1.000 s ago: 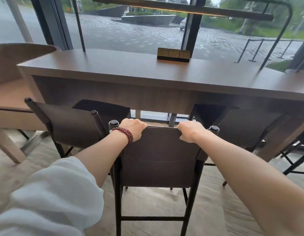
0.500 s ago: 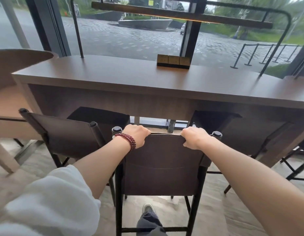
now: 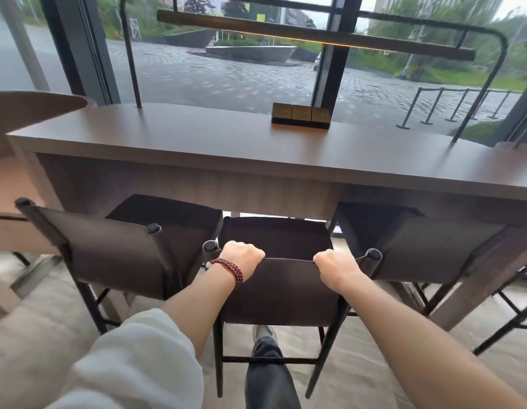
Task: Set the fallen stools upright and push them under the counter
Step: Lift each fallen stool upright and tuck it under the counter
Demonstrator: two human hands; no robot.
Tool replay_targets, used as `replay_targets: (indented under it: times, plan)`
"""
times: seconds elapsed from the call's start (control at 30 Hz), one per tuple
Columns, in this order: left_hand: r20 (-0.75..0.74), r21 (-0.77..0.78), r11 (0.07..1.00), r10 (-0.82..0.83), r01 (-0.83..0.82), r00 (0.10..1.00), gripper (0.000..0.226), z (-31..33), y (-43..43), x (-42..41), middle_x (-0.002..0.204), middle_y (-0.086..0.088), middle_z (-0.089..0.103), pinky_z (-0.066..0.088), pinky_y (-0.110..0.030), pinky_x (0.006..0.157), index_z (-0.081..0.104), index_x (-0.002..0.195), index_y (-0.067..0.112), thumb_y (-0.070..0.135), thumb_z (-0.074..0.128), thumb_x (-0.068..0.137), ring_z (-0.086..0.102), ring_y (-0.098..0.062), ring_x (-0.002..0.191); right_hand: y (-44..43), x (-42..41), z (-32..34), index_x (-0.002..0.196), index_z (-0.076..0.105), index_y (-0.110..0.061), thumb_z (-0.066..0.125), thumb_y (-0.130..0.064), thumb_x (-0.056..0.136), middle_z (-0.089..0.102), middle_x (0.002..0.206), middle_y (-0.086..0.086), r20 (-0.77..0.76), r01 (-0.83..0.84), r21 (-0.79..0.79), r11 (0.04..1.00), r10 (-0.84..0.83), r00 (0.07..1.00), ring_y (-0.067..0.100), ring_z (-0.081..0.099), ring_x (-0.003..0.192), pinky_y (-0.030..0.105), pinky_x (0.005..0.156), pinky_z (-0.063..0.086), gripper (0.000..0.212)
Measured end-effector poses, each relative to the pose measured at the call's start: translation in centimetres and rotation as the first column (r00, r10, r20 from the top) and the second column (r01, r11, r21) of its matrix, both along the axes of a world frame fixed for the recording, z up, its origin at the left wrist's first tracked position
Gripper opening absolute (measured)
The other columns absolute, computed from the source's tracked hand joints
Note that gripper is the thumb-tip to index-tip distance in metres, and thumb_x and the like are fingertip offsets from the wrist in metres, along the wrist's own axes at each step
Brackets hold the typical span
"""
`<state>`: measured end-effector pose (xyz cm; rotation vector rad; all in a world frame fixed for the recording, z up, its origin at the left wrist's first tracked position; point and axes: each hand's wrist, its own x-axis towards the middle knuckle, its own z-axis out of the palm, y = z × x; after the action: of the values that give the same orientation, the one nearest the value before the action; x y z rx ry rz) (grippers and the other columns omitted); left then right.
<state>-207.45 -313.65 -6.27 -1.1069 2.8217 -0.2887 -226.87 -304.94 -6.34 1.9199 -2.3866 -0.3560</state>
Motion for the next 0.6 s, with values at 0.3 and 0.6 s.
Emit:
replay_targets:
  times: [0.3,0.6]
  plan:
    - [-0.044,0.003,0.999,-0.038,0.038,0.998,0.026,-3.0,-1.6,-1.8,0.108,-0.008,0.067,0.038,-0.032,0.074,0.056,0.107,0.012,0.003,0.045,0.086,0.063,-0.031,0.101,-1.5,-1.8,-3.4,0.106,0.061,-0.014,0.044,-0.002,0.086,0.067,0.111,0.007,0.020,0.064,-0.038,0.997,-0.063,0.998,0.030,0.063,0.105,0.032,0.079,0.045,0.029]
    - [-0.044,0.047,0.999,0.003,0.000,0.999,0.028,-3.1,-2.2,-2.0,0.106,-0.008,0.067,0.037,-0.030,0.072,0.055,0.109,0.012,0.001,0.046,0.084,0.063,-0.032,0.100,-2.3,-1.8,-3.5,0.106,0.060,-0.014,0.044,0.000,0.087,0.066,0.110,0.007,0.030,0.097,-0.019,0.995,-0.096,0.995,0.031,0.063,0.104,0.035,0.080,0.046,0.028]
